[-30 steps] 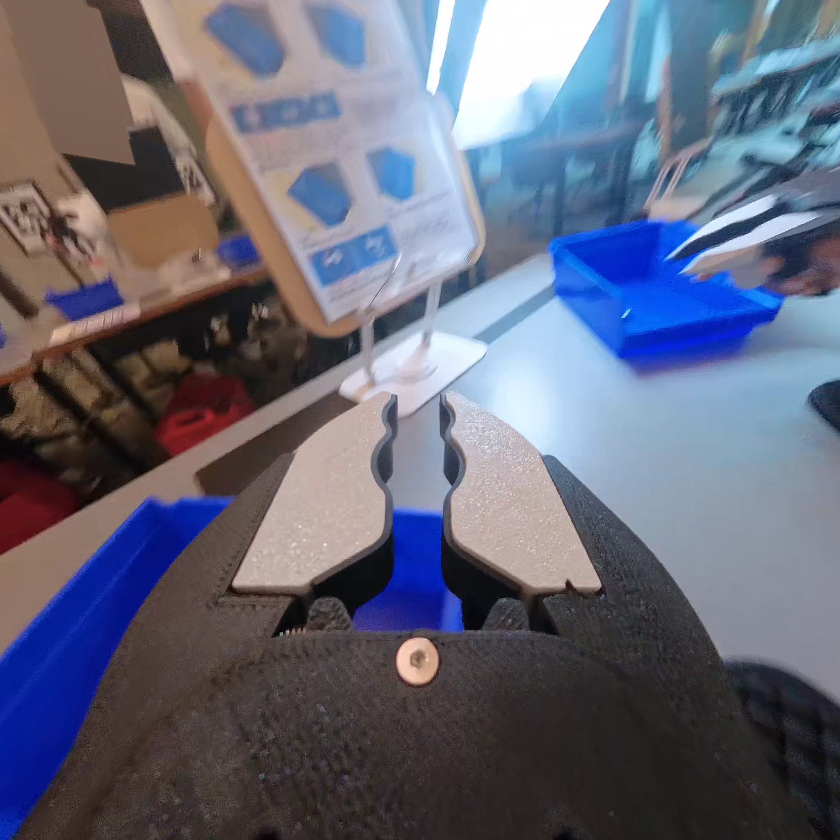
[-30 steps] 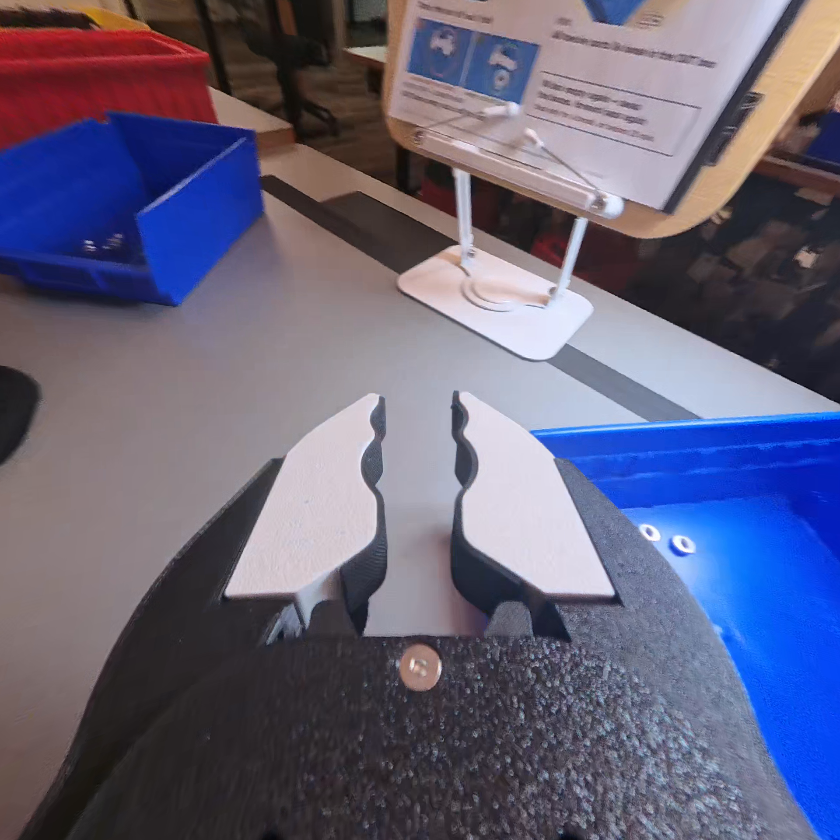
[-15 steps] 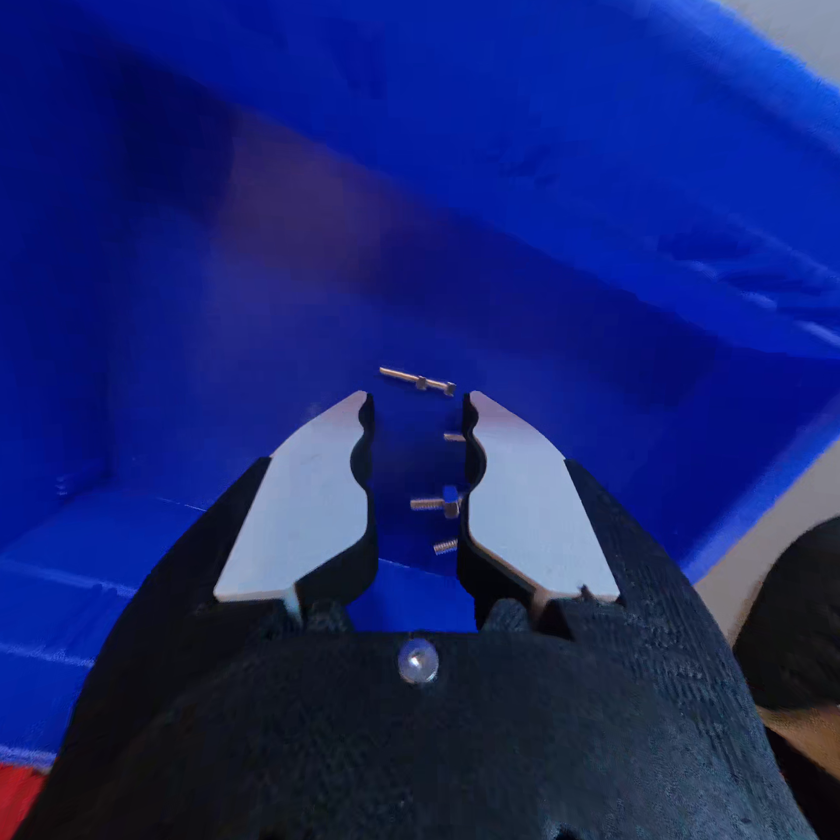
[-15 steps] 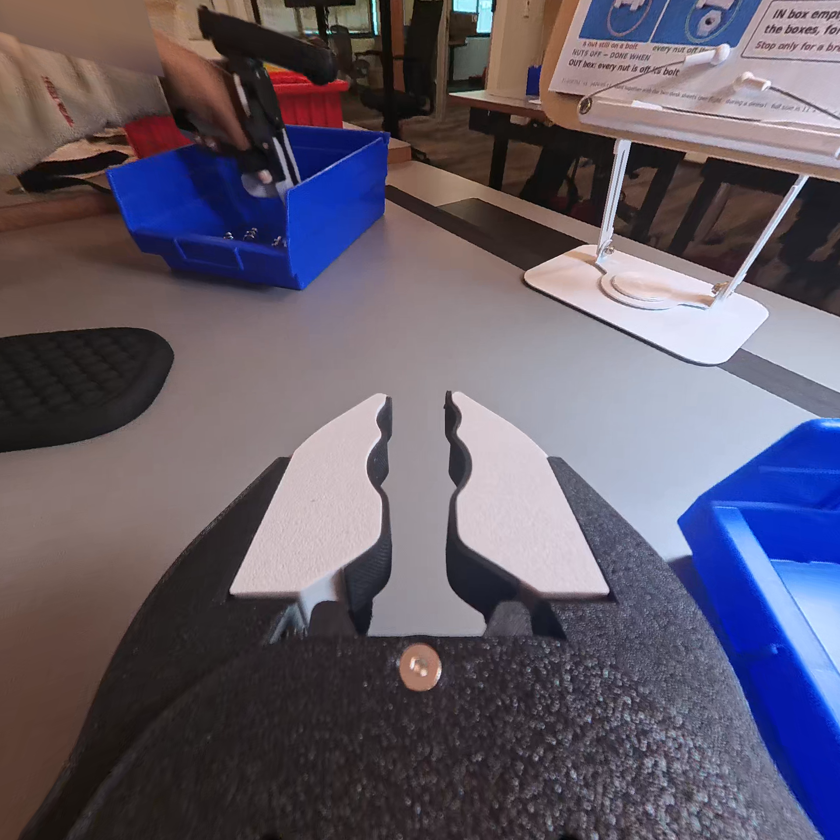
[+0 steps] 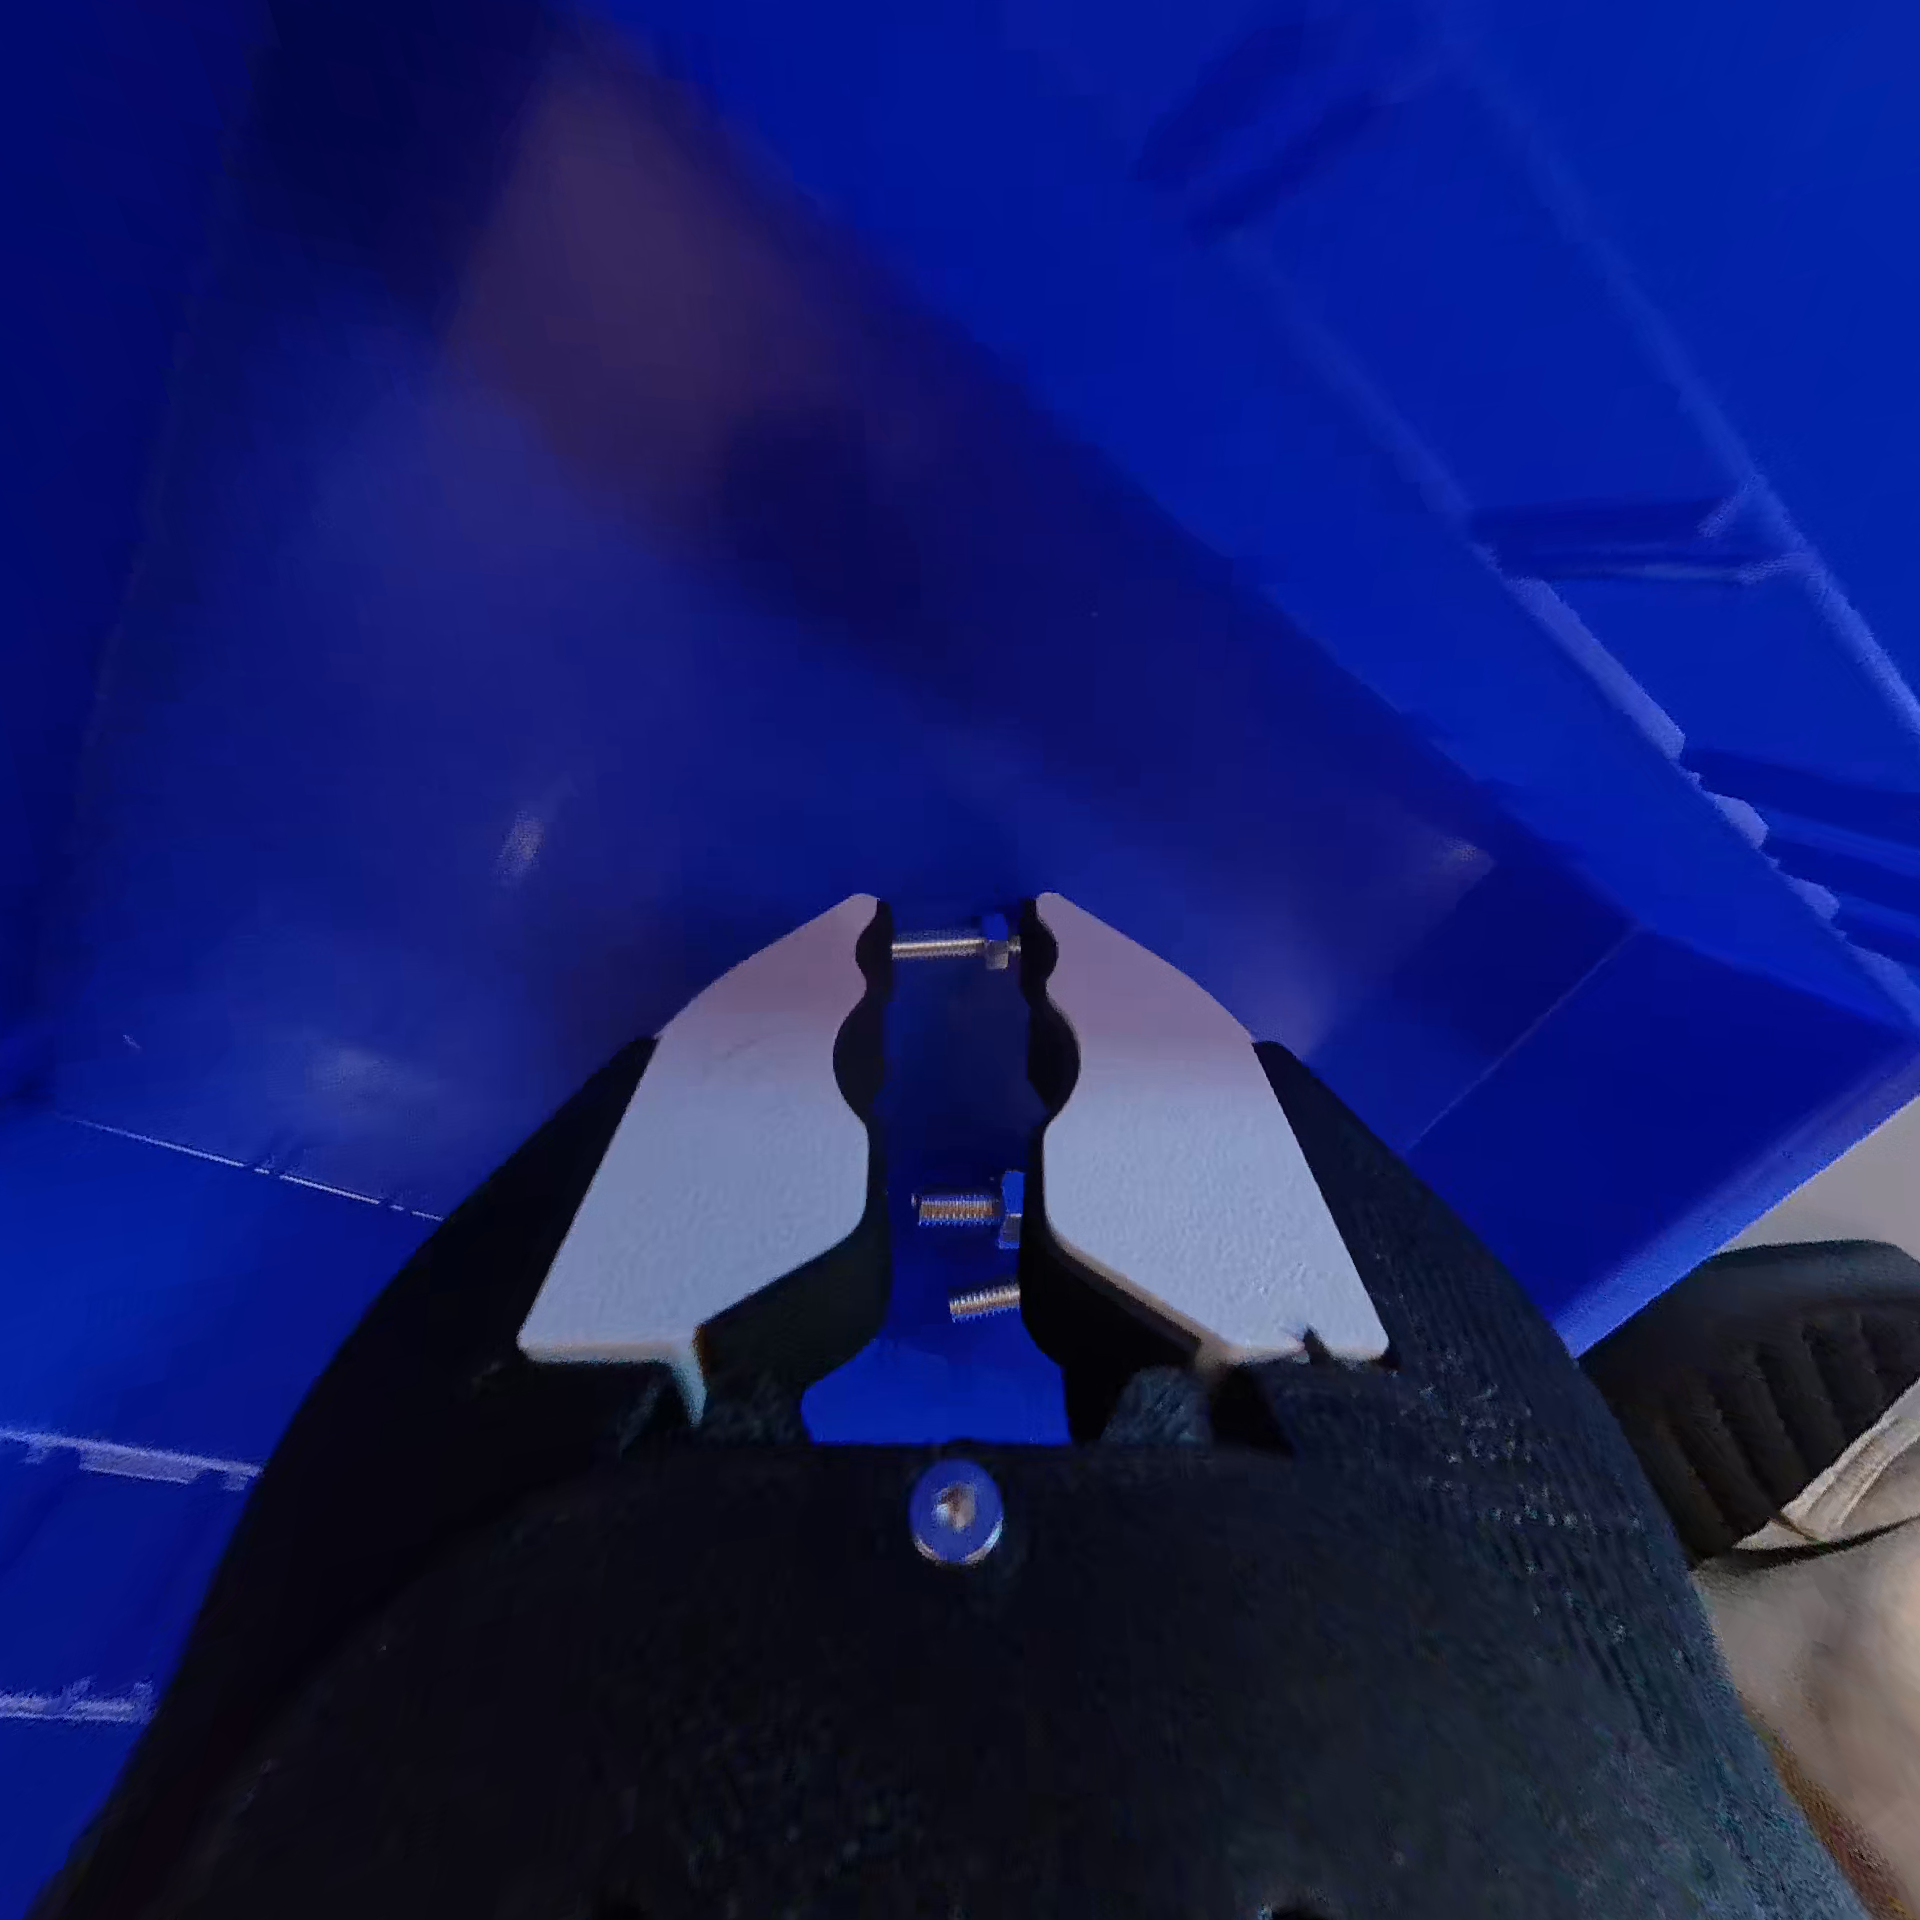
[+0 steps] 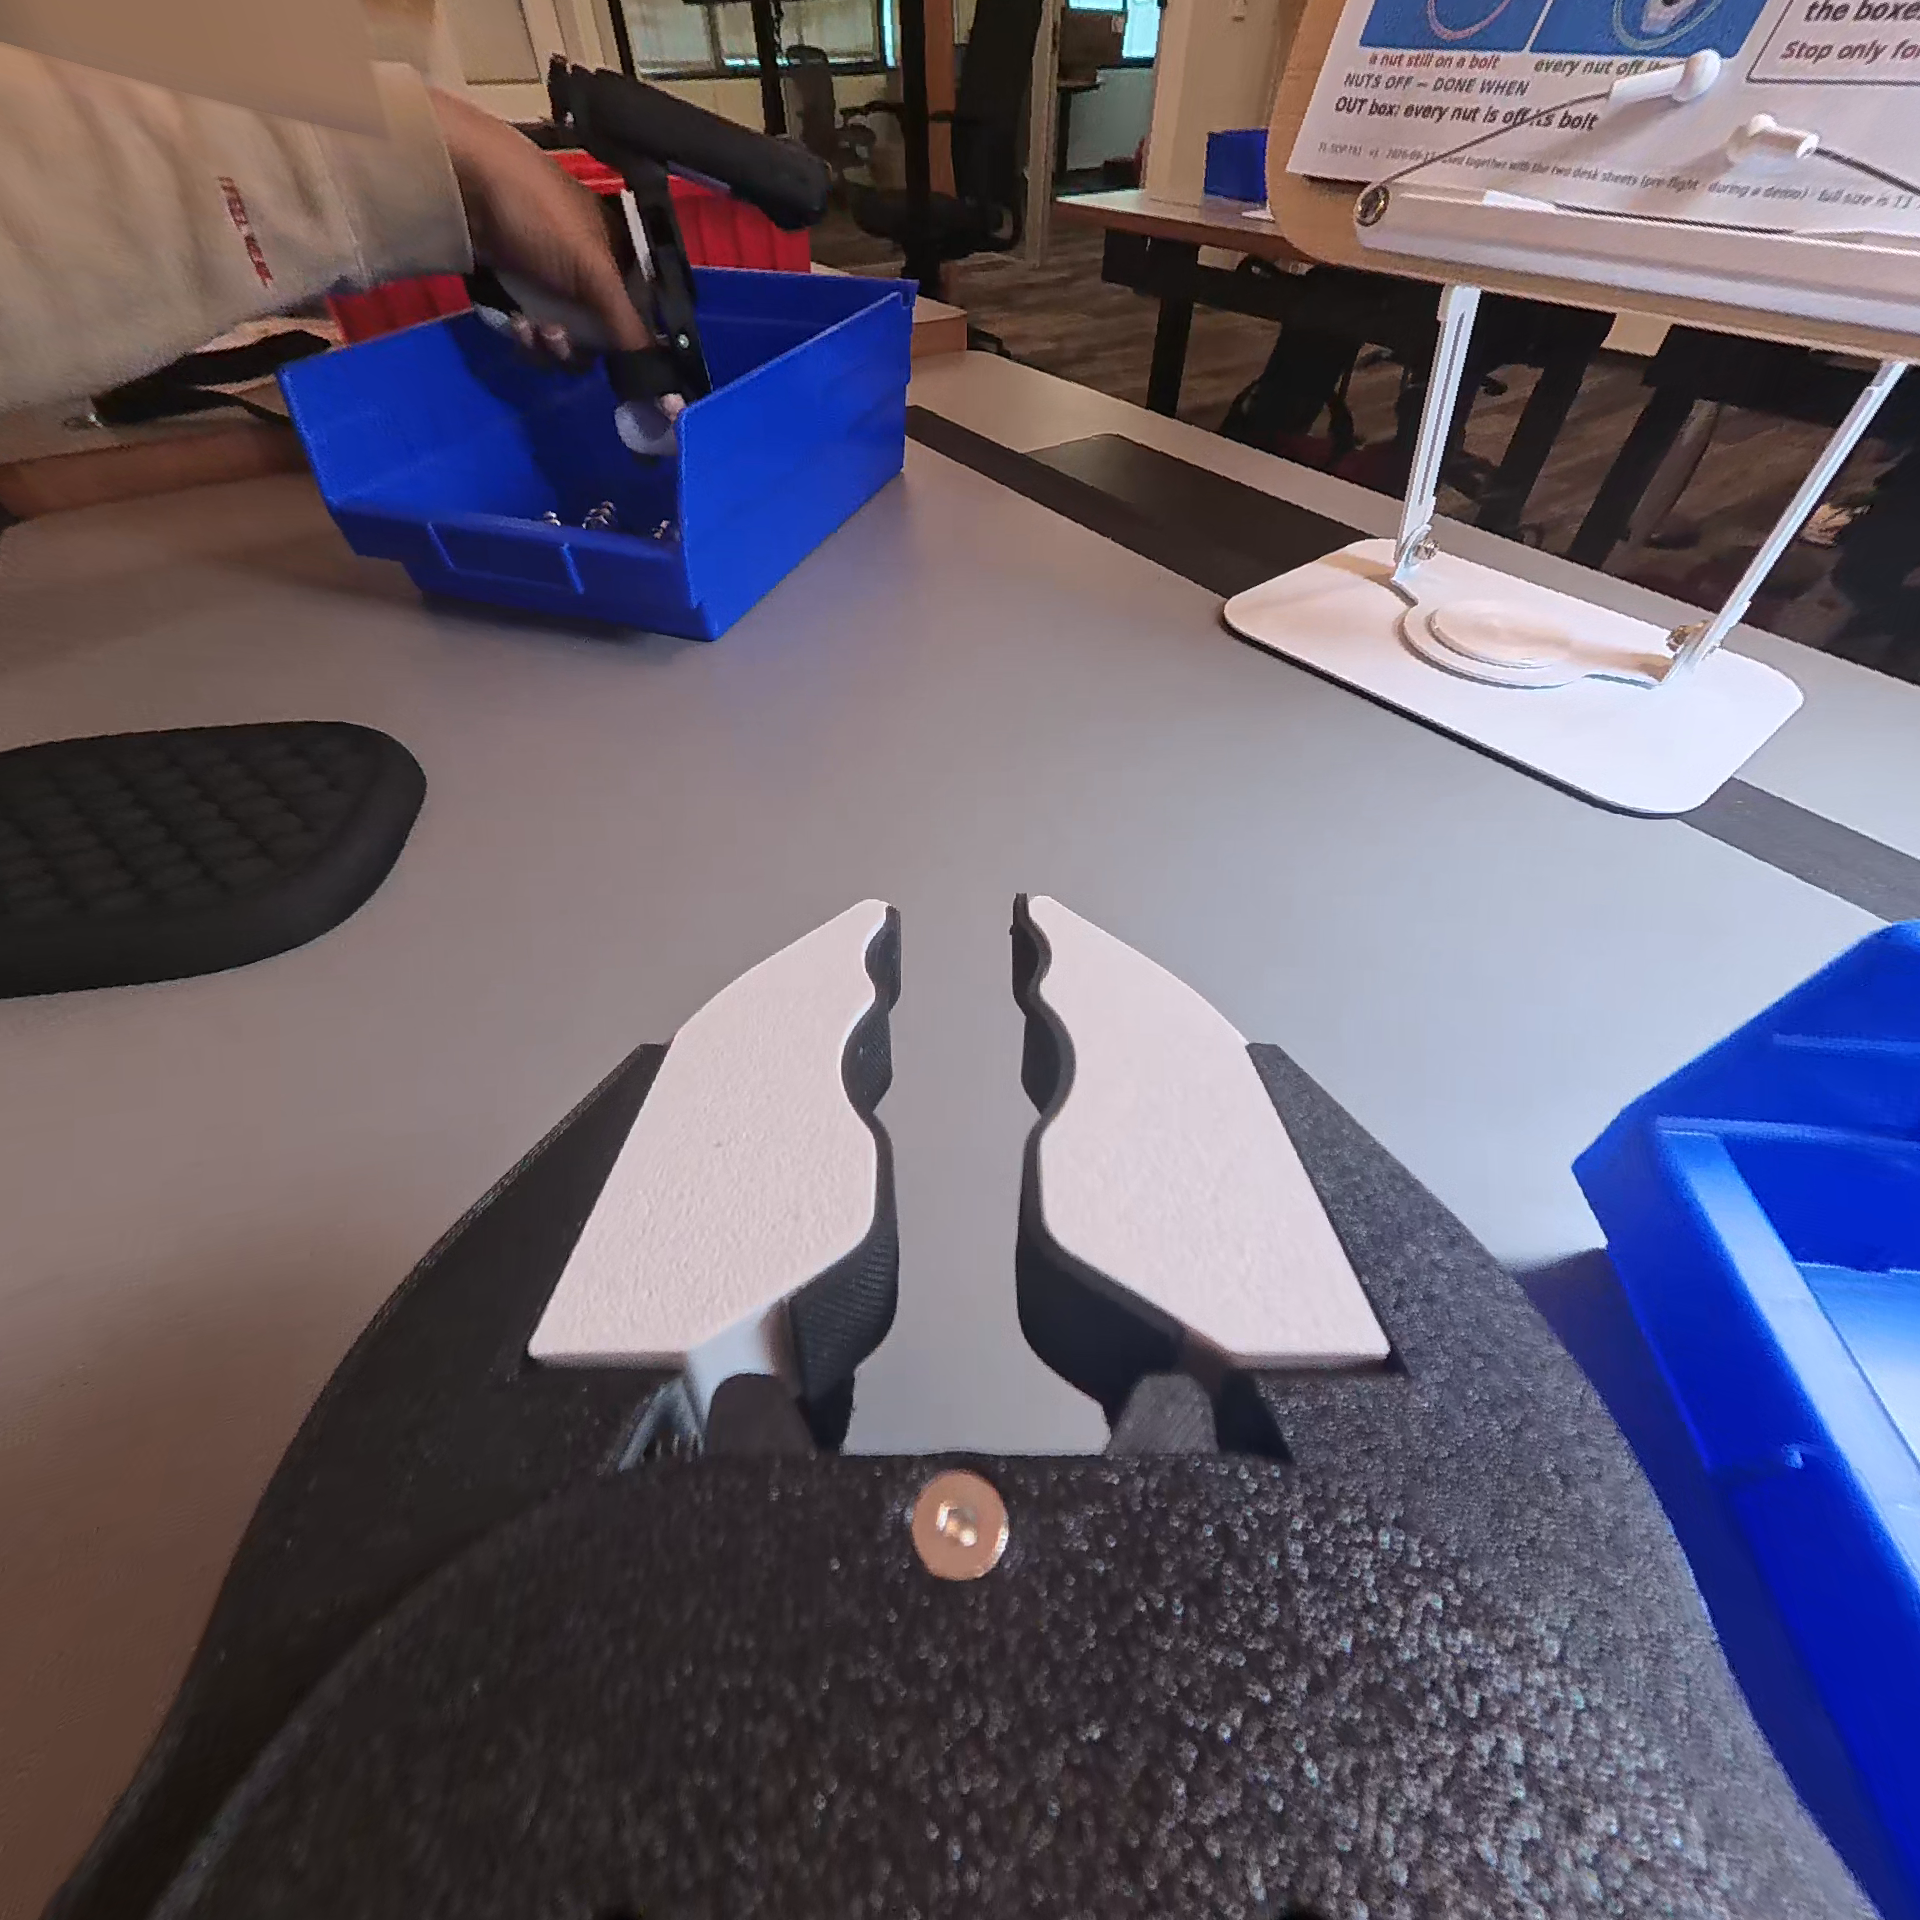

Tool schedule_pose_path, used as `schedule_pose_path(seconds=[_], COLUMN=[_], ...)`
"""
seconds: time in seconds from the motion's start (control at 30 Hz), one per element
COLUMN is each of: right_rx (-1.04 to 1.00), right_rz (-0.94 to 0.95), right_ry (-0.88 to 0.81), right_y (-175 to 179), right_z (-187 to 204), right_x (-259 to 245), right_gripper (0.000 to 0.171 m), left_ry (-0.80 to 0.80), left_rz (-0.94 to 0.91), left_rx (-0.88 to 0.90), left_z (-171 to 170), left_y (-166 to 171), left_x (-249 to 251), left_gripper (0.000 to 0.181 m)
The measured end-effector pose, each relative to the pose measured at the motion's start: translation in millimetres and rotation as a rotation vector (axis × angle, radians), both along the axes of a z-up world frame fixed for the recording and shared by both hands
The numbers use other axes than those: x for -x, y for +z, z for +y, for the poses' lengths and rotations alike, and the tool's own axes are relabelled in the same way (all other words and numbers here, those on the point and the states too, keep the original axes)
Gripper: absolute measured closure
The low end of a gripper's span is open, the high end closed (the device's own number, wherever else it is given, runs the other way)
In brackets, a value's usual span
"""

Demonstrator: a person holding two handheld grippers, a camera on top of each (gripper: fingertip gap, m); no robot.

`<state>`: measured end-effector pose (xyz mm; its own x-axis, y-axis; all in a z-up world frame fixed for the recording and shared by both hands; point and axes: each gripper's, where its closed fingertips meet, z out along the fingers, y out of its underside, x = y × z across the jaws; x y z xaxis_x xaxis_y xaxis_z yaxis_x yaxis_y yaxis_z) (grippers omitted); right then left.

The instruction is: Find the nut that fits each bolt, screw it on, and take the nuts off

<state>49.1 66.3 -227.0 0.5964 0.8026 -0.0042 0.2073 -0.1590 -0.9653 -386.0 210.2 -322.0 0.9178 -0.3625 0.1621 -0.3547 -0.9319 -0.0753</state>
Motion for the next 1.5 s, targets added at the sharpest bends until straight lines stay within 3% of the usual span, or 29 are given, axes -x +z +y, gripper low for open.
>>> schedule_pose_path(seconds=[0.4,0.73,1.0,1.13,1.23,1.33,1.5], right_rx=[0.01,0.03,0.034,0.034,0.026,0.001,-0.03], right_rz=[-0.012,-0.011,-0.02,-0.024,-0.015,-0.005,0.046], right_ry=[0.01,0.015,0.01,0.007,0.012,0.017,0.032], right_y=[-3,-6,-8,-10,-10,-9,-2], right_z=[-2,-3,-2,-2,-3,-3,-4], right_x=[1,3,2,1,3,5,11], right_gripper=[0.151,0.151,0.151,0.151,0.151,0.151,0.151], left_ry=[0.029,0.086,-0.023,-0.142,-0.195,-0.239,-0.382], left_rz=[-0.016,-0.186,-0.056,0.027,-0.049,-0.137,-0.405], left_rx=[0.01,-0.001,-0.012,-0.08,-0.251,-0.532,-0.95], left_z=[-6,2,-2,-2,7,14,-29], left_y=[4,3,-2,2,35,98,204], left_x=[2,-22,-23,-24,-45,-72,-142], left_gripper=[0.151,0.156,0.175,0.175,0.175,0.175,0.175])
